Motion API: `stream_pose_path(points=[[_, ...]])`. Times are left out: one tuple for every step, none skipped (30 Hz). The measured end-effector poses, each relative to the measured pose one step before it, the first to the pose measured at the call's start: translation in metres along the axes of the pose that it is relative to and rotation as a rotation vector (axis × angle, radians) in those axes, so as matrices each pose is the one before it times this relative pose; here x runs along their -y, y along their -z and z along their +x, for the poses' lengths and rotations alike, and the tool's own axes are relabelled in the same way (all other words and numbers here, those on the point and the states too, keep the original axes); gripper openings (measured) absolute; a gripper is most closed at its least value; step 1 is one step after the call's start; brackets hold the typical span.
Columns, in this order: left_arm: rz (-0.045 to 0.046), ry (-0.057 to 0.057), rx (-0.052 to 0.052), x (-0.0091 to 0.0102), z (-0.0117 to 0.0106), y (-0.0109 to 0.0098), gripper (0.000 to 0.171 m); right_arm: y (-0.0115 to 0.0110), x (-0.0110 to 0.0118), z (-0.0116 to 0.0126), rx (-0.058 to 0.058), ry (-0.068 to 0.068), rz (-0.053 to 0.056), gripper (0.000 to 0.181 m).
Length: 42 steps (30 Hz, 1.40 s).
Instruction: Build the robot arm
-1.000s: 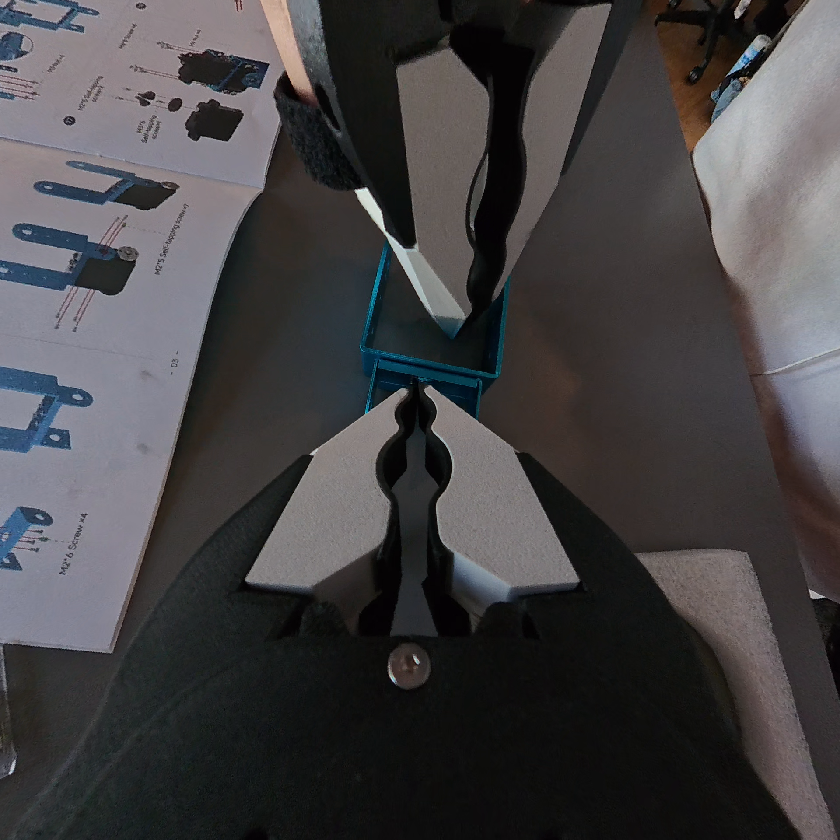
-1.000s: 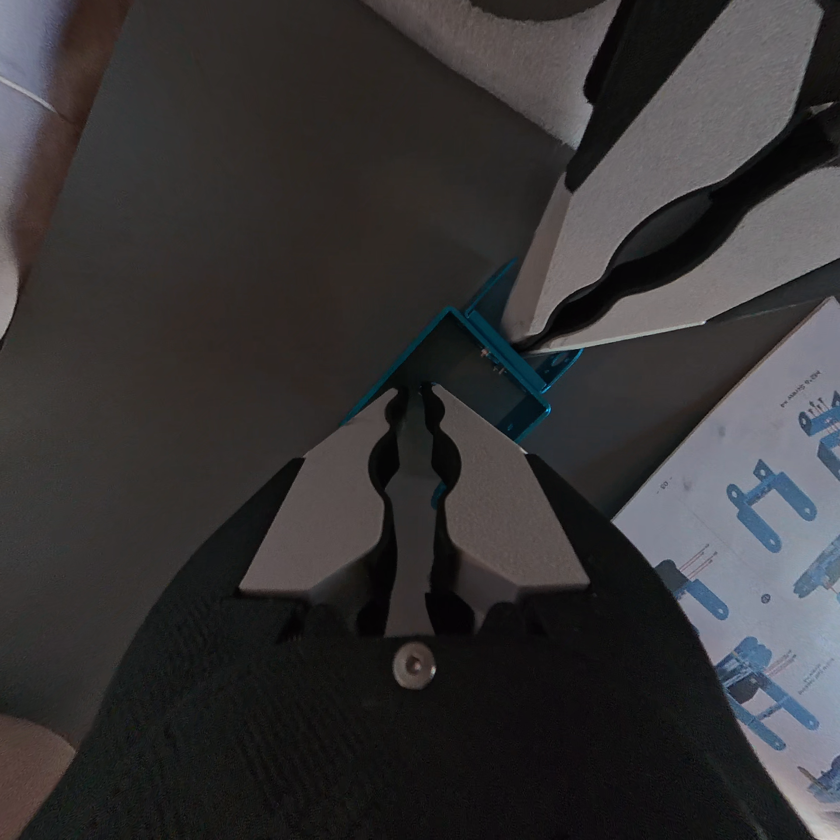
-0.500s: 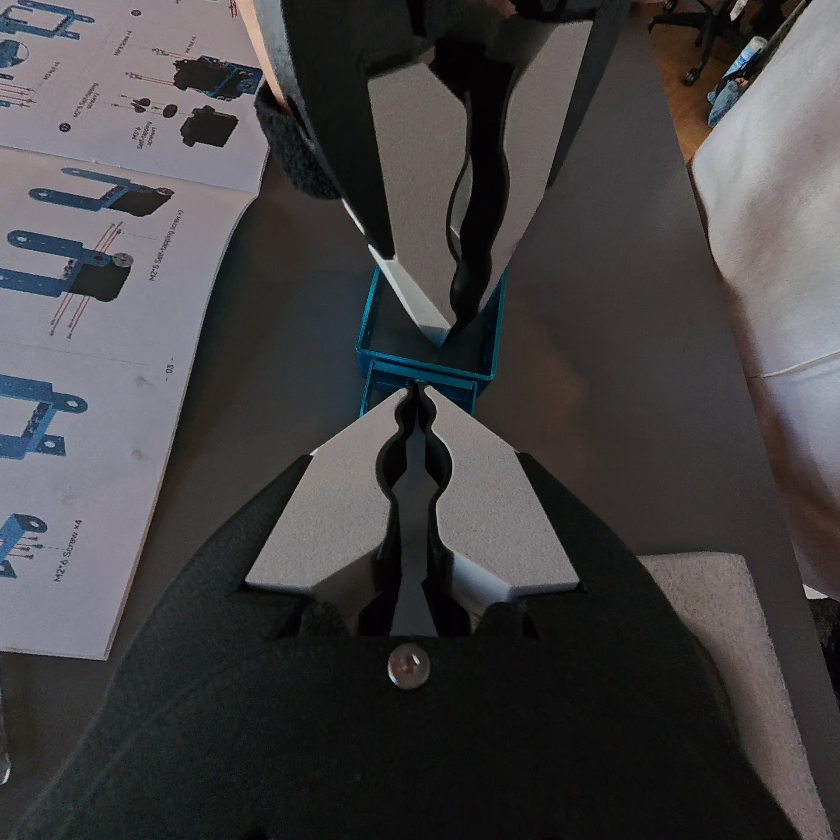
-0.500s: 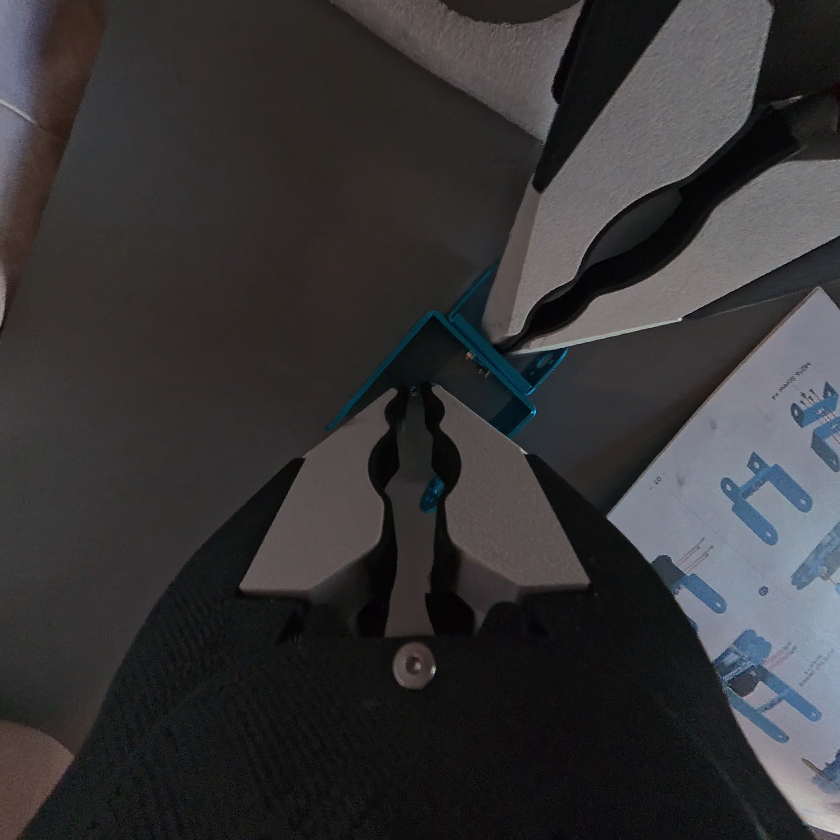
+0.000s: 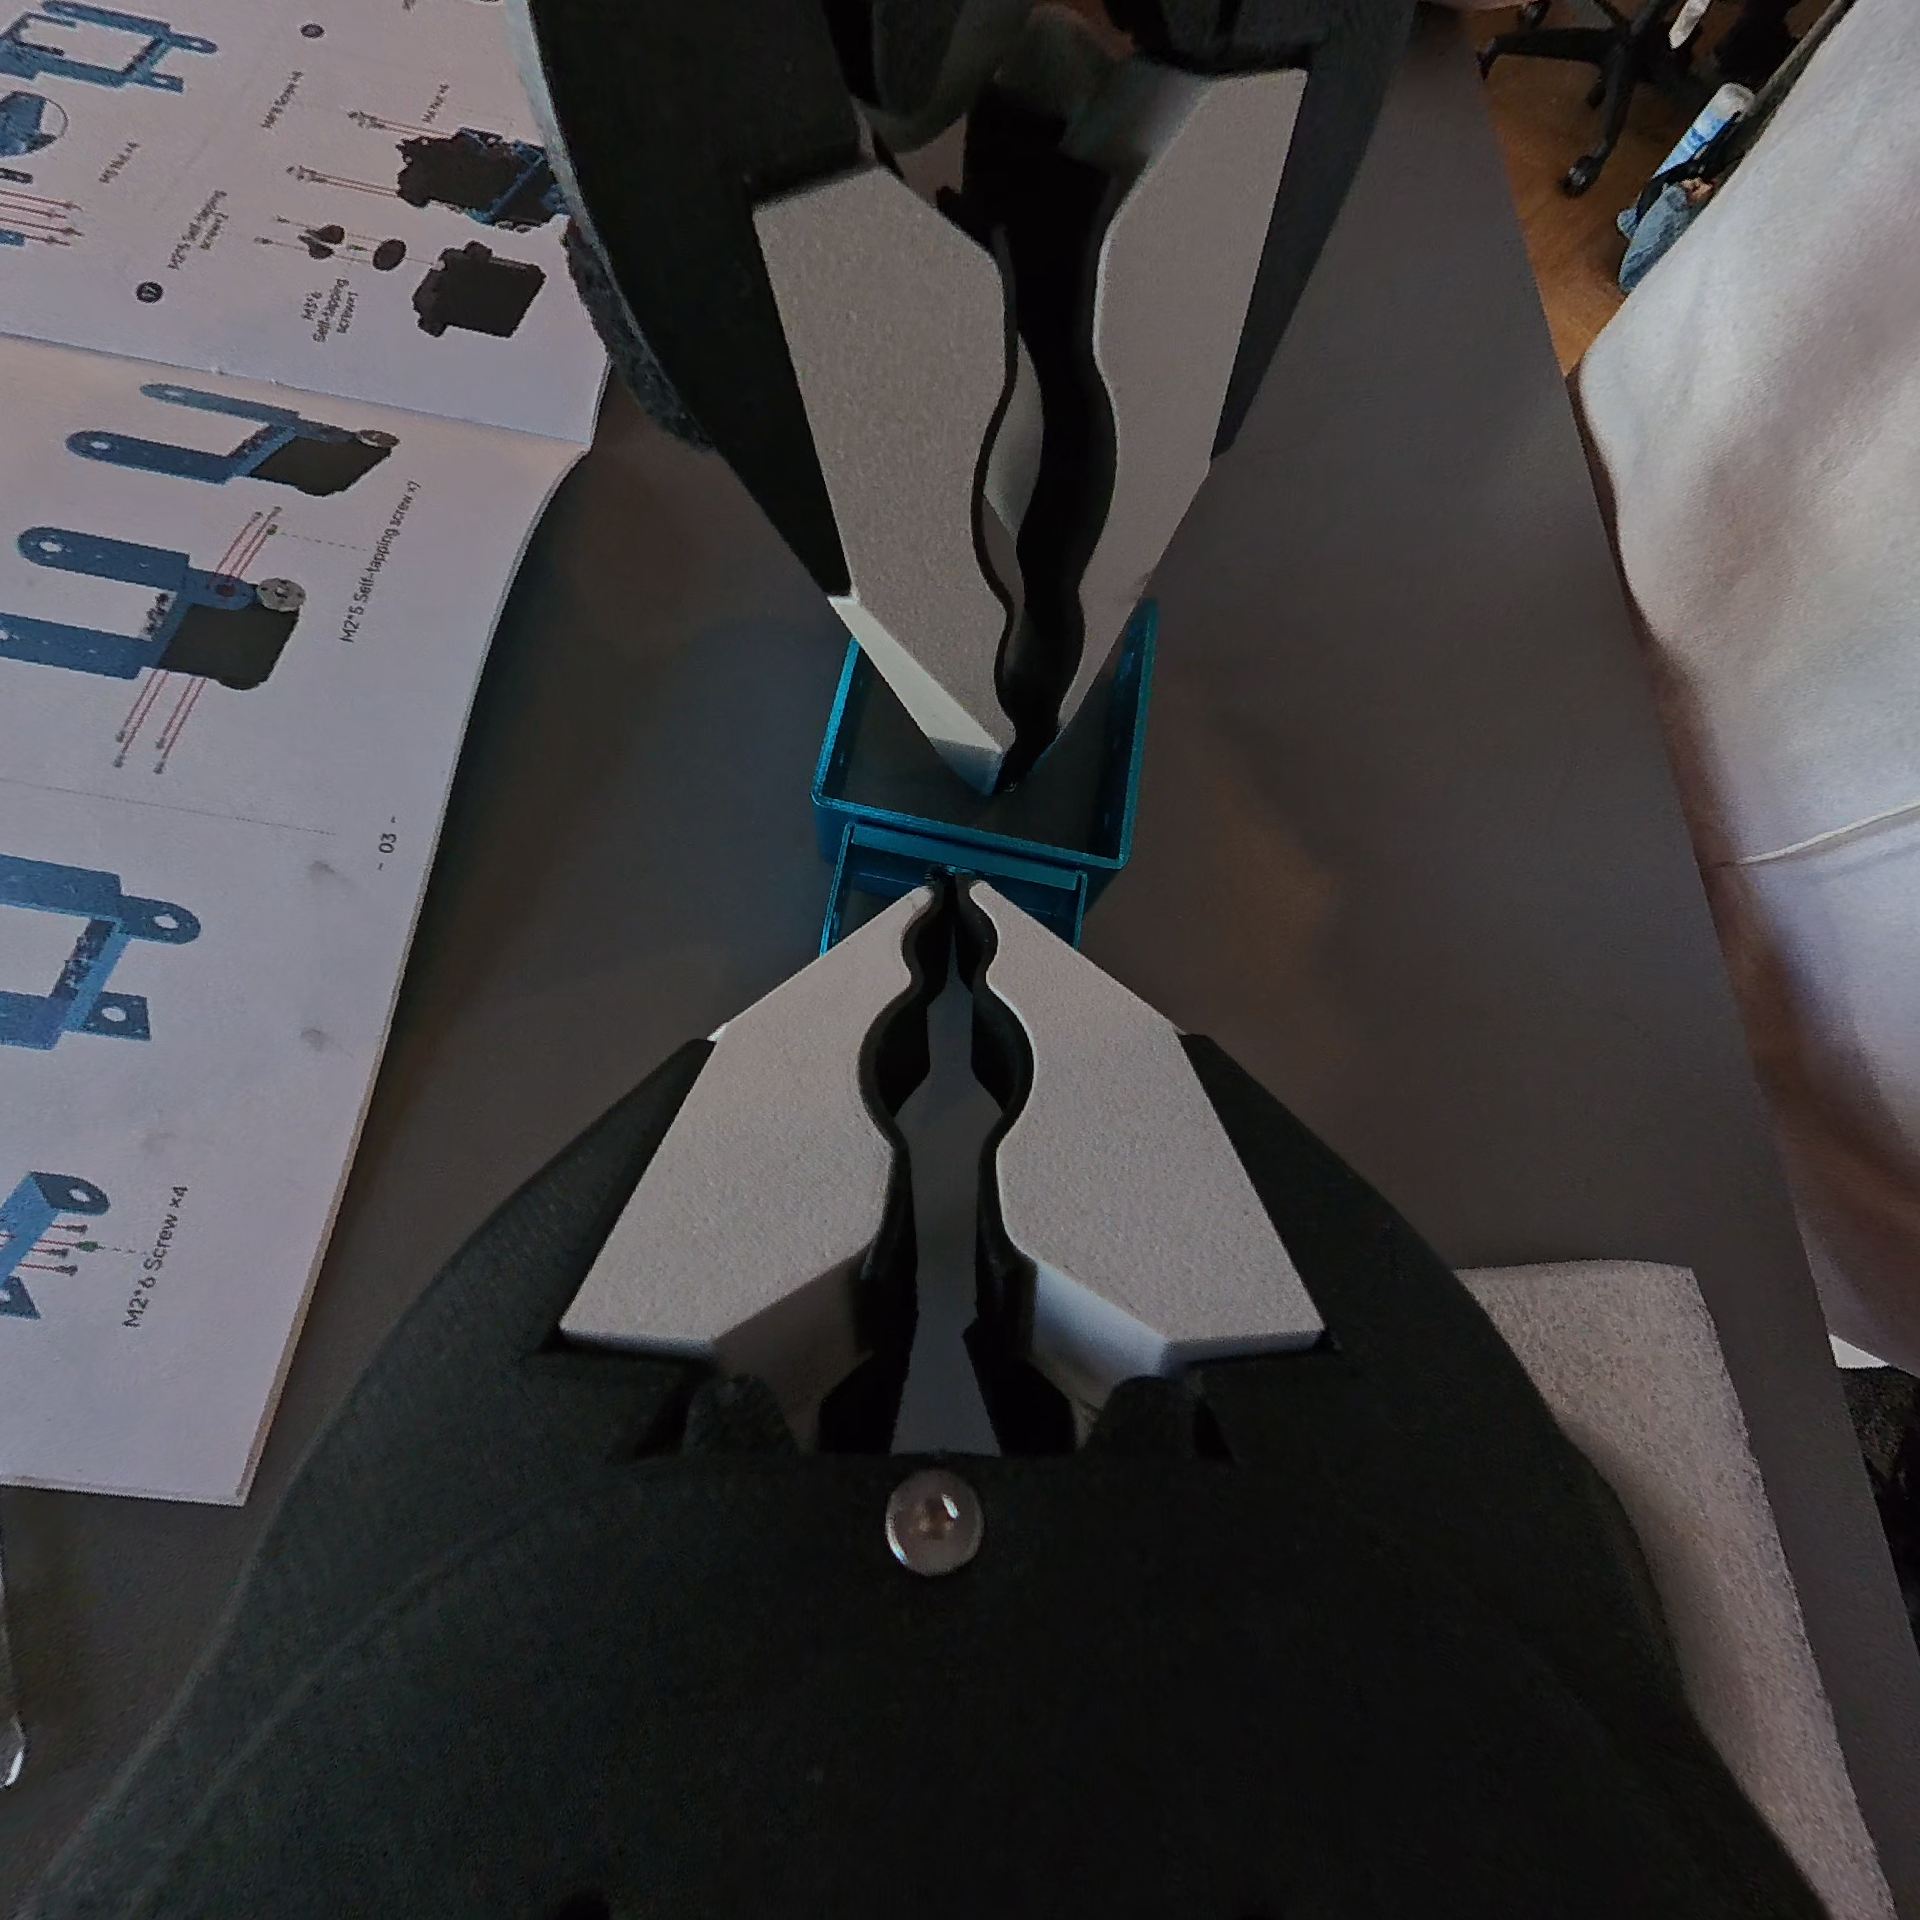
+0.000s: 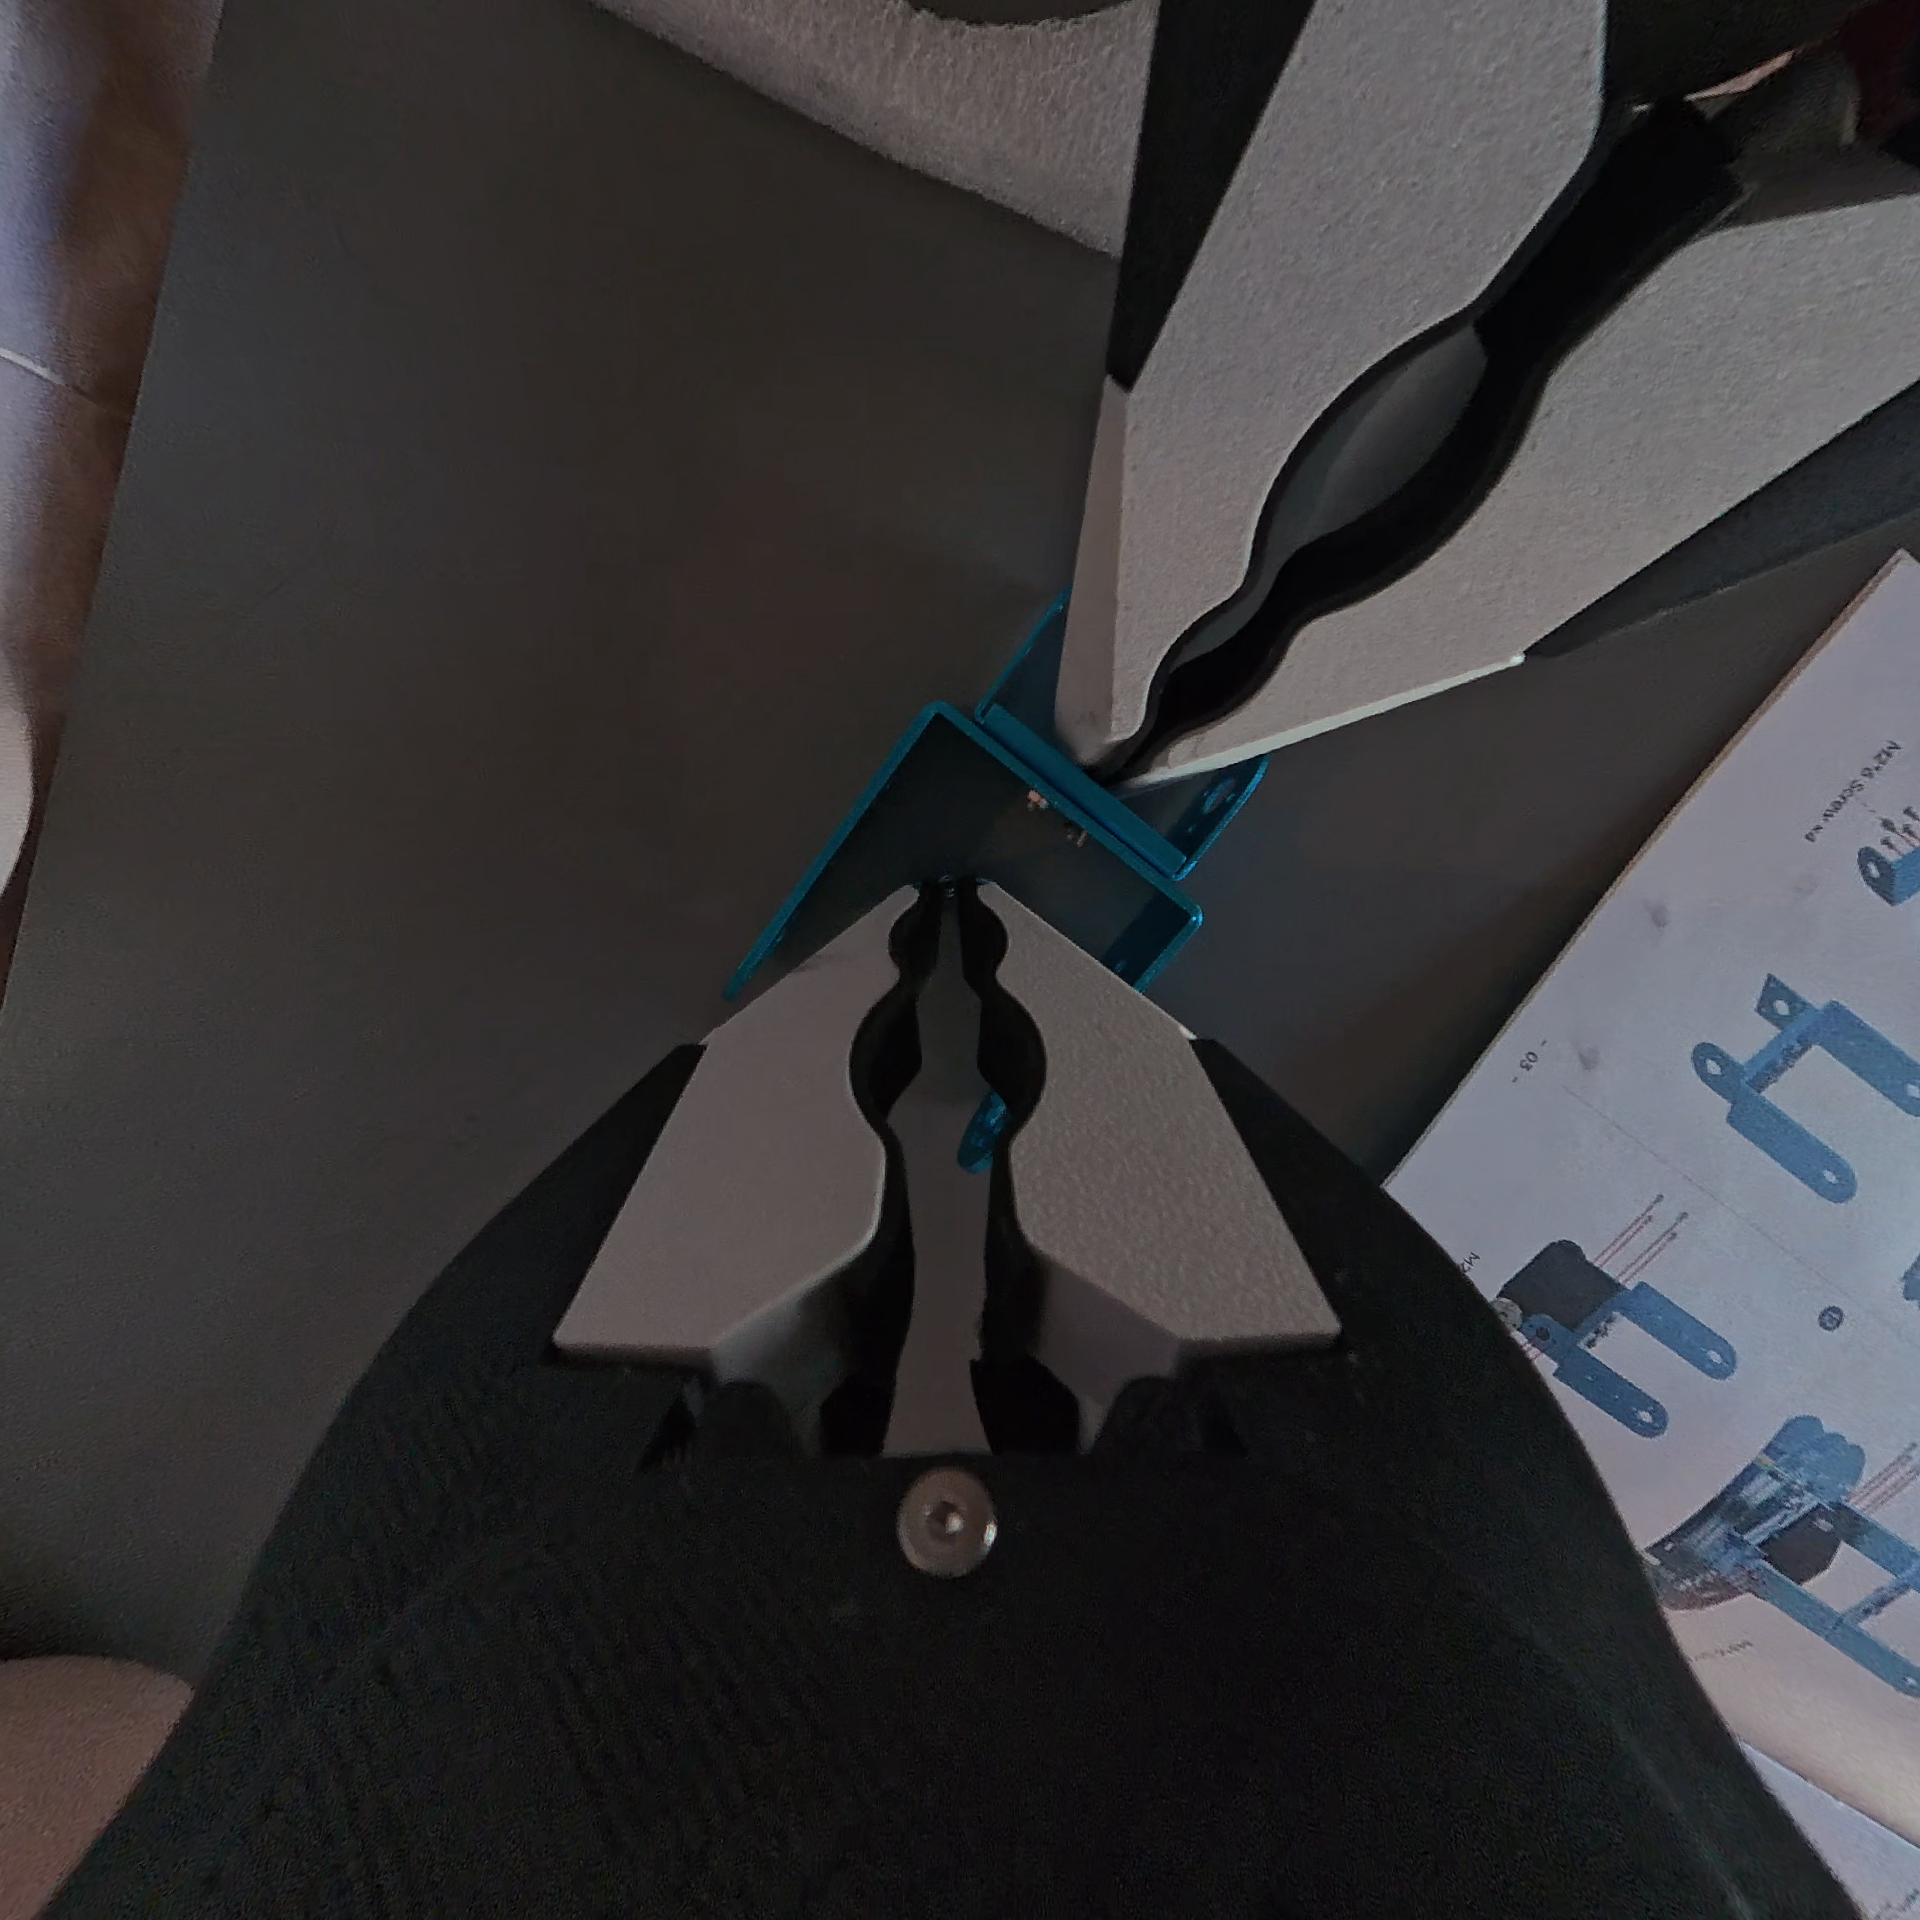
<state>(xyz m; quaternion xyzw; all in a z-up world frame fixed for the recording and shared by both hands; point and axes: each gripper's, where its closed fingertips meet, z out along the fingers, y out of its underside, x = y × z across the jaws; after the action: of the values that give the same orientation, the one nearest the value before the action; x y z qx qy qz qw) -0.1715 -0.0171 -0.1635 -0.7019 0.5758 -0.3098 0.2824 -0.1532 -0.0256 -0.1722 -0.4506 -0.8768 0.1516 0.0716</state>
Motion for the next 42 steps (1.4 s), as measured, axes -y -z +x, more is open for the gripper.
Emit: stream_pose_path(points=[[-0.00051,0.0005,-0.0006,-0.00014,0.00002,-0.00017,0.0,0.00008,-0.00005,-0.00004,0.0017,-0.0014,0.0024,0.002],[-0.00069,0.0001,0.0,-0.00017,-0.0001,-0.00016,0.0,0.00006,0.00017,-0.00008,0.0006,0.0019,0.0043,0.002],[-0.00044,0.0002,-0.0002,-0.00021,-0.00007,-0.00024,0.0,0.00021,0.00004,-0.00023,0.0004,0.0052,0.0045,0.002],[-0.00003,0.0014,-0.001,-0.00018,-0.00009,-0.0002,0.0,0.00026,-0.0004,-0.00031,0.0,0.003,0.0049,0.002],[0.00126,0.0024,-0.0021,-0.00002,0.00001,0.00006,0.0,0.00046,-0.00066,-0.00024,-0.0007,-0.0002,0.0054,0.002],[0.00036,0.0021,-0.002,-0.00002,0.00001,-0.00003,0.0,0.00089,-0.00029,0.00036,-0.007,-0.0002,0.0102,0.002],[-0.00054,0.0008,-0.0005,-0.00018,-0.0001,0.00004,0.0,0.00116,-0.00021,0.00017,-0.009,-0.0025,0.014,0.002],[-0.00036,-0.0007,-0.0001,-0.00001,0.00008,-0.00005,0.0,0.00142,-0.00025,-0.00014,-0.0104,-0.0031,0.0163,0.002],[0.00006,-0.0013,0.0002,-0.00001,-0.00002,0.0,0.0,0.00177,-0.00013,0.00045,-0.0198,-0.002,0.0194,0.002],[0.00016,-0.0001,-0.0008,0.0001,0.00002,-0.00009,0.0,0.00188,-0.00001,0.00017,-0.0252,0.001,0.024,0.002],[0.00046,0.0009,-0.0015,0.00007,0.00018,-0.00018,0.0,0.00178,0.0003,-0.00051,-0.0243,0.0048,0.0275,0.002],[0.00098,0.0006,-0.0018,0.00009,0.00019,0.0,0.0,0.00173,0.00038,0.00172,-0.0426,0.0101,0.0272,0.002],[0.0005,-0.0001,0.0002,0.00001,-0.00015,-0.0001,0.0,0.00158,0.00048,0.00166,-0.044,0.014,0.0259,0.002],[0.00062,-0.0004,0.0004,-0.00002,-0.0002,0.00011,0.0,0.00154,0.00206,0.00275,-0.0529,0.0115,0.0353,0.002],[0.00097,0.0007,0.0025,0.00006,-0.00062,0.00008,0.0,0.0013,0.00235,0.00107,-0.0443,0.0094,0.0393,0.001],[0.0012,0.0029,0.0023,-0.00006,-0.00077,0.0,0.0,0.0012,0.00166,0.00147,-0.0513,0.0171,0.0332,0.001],[0.00179,0.0044,-0.0008,-0.00001,-0.00045,-0.00012,0.0,0.00089,0.00203,-0.00013,-0.0421,0.0242,0.0379,0.0],[0.00269,0.0035,-0.0012,0.00004,-0.00046,-0.00024,0.0,0.0006,0.00305,-0.00097,-0.0355,0.0248,0.0409,0.0],[0.00161,0.0018,-0.0015,0.00017,-0.00018,-0.00026,0.0,0.00035,0.00313,0.00118,-0.047,0.0216,0.0415,0.0],[0.00089,0.0005,-0.0027,0.00002,0.0001,-0.00034,0.0,-0.00029,0.0022,-0.00057,-0.0263,0.0218,0.0314,0.0],[-0.00056,0.0002,-0.0019,-0.00009,0.00018,-0.00024,0.0,-0.00144,-0.00072,-0.00256,-0.0006,0.0168,0.0036,0.0],[-0.00234,-0.0003,-0.0019,-0.00053,0.00042,-0.0001,0.0,-0.00214,-0.00386,-0.00202,0.0082,0.0116,-0.0239,0.0],[-0.00346,-0.0021,0.0007,-0.00046,0.00027,0.0001,0.0,-0.0015,-0.00487,0.00056,-0.001,0.0024,-0.033,0.0],[-0.00197,-0.004,0.0035,-0.00018,-0.00015,0.00021,0.0,0.00024,-0.00078,0.00148,-0.0028,-0.006,-0.005,0.0],[-0.00022,-0.0023,0.0016,0.00005,0.00012,0.00044,0.0,0.00178,0.00264,0.0018,-0.0013,-0.0095,0.0231,0.0],[0.00125,0.0001,-0.0009,0.00027,0.00024,0.0004,0.0,0.00172,0.00077,0.00316,0.0001,-0.0259,0.0118,0.0],[0.00112,0.0009,-0.0015,0.00021,0.00017,0.00034,0.0,0.00072,-0.0005,0.00177,0.0201,-0.0429,-0.0001,0.0],[-0.0011,0.0006,0.0007,-0.00003,-0.00024,0.00028,0.0,0.00008,-0.00018,0.00146,0.0255,-0.0482,-0.0006,0.001],[-0.0008,-0.0001,0.0002,-0.00019,0.00006,0.00014,0.0,-0.00069,0.00039,0.0014,0.0227,-0.0426,-0.0006,0.008],[-0.00005,-0.0004,-0.0016,-0.00009,0.00027,0.00008,0.0,-0.0013,-0.00054,-0.0001,0.0293,-0.0357,-0.0089,0.01],[-0.0011,0.0,0.0007,-0.00021,0.00019,0.00009,0.0,-0.00184,-0.00188,-0.00252,0.0412,-0.0279,-0.0237,0.01],[-0.00189,-0.0008,0.0001,-0.00018,0.00025,0.00013,0.0,-0.00198,-0.00076,-0.001,0.022,-0.0147,-0.018,0.011],[-0.00231,-0.0016,-0.0005,-0.00035,0.00046,0.0001,0.0,-0.00215,-0.00081,-0.0006,0.0109,-0.0079,-0.0158,0.013],[-0.00255,-0.0024,0.003,-0.0003,-0.00008,0.00032,0.0,-0.00281,-0.0008,-0.00285,0.024,-0.0138,-0.0156,0.012],[-0.00364,-0.0017,0.0034,-0.00055,-0.0003,0.00041,0.0,-0.00287,-0.00042,-0.00076,0.0093,-0.0188,-0.0105,0.013],[-0.00403,-0.0003,0.0022,-0.0005,-0.00012,0.00064,0.0,-0.003,-0.00032,-0.00191,0.0141,-0.0158,-0.008,0.013],[-0.00107,-0.0004,0.0022,-0.00021,-0.00017,0.00072,0.0,-0.00241,0.00011,-0.00094,0.0061,-0.0083,-0.0052,0.013],[-0.00057,-0.0007,0.0009,-0.00006,0.0,0.00089,0.0,-0.00165,0.00022,-0.00009,-0.0013,0.0024,-0.0045,0.013],[0.00033,-0.0001,0.0013,0.00011,-0.00021,0.00082,0.0,-0.00029,0.00112,-0.00059,0.0017,0.0061,-0.0001,0.013],[0.00082,0.001,0.0008,0.00018,-0.00015,0.00064,0.0,0.00004,0.00052,0.00069,-0.0049,0.0052,-0.0054,0.013],[-0.00044,0.002,-0.001,-0.00012,0.00004,0.0006,0.0,0.00012,0.00039,0.0018,-0.0085,0.0016,-0.0059,0.013],[-0.00172,0.0017,-0.0014,-0.00027,0.00019,0.00047,0.0,-0.00017,0.00079,-0.00006,0.0043,-0.0011,-0.0015,0.014]])
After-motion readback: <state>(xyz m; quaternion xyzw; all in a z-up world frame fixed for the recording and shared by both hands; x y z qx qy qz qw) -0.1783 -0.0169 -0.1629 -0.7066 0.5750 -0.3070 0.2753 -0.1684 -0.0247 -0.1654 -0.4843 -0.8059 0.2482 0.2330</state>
